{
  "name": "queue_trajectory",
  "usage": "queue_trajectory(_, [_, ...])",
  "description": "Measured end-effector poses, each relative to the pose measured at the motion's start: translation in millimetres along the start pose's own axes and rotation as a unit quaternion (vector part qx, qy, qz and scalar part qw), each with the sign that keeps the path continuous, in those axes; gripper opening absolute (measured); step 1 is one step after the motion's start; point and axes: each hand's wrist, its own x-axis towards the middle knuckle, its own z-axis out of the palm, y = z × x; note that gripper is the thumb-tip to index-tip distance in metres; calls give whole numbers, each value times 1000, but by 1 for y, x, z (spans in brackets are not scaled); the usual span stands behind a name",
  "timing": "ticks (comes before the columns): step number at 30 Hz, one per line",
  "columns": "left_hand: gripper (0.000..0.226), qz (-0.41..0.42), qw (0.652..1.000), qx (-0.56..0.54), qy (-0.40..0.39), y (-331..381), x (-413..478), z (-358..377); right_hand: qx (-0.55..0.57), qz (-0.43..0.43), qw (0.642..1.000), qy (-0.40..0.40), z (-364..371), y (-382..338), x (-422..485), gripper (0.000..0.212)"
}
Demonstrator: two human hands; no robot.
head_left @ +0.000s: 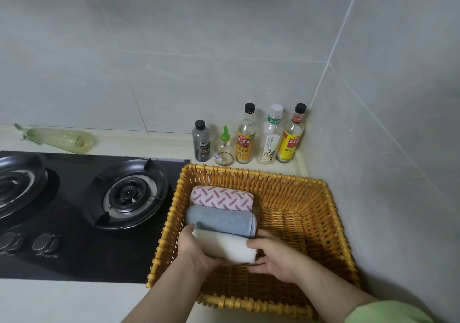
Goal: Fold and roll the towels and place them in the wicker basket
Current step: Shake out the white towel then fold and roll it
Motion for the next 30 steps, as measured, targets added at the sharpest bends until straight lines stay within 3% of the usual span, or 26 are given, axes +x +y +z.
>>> queue_trajectory(4, [64, 38, 999, 8, 4, -1, 4, -3, 55, -15, 997, 54, 2, 4, 10, 45])
queue_trajectory(8, [60, 59, 998, -6, 19, -1, 7, -1, 82, -46, 993, 69, 4, 6, 12, 22])
queue_trajectory(12, [65, 51, 998, -7, 32, 0, 6, 0, 90, -53, 991, 81, -2, 2, 13, 19])
queue_trajectory(18, [67, 25, 998, 9, 51, -2, 15, -1, 115, -61, 990, 46, -8, 2, 12, 24])
queue_trajectory(20, [68, 19, 999, 2, 49, -2, 18, -3, 73, -55, 995, 46, -8, 1, 9, 30])
queue_trajectory(23, [62, 39, 999, 9, 29, -1, 15, -3, 22, 9, 999, 45, -8, 2, 2, 43])
queue_trajectory(25, [63, 35, 999, -5, 32, 0, 16, -4, 58, 44, 997, 26, -7, 3, 0, 50])
queue_trajectory(28, [59, 31, 999, -22, 19, -1, 15, -5, 118, 15, 993, 6, -3, -3, -1, 44])
queue_trajectory(30, [54, 40, 999, -32, 16, 0, 17, -6, 98, -7, 995, -3, 3, -9, -3, 42])
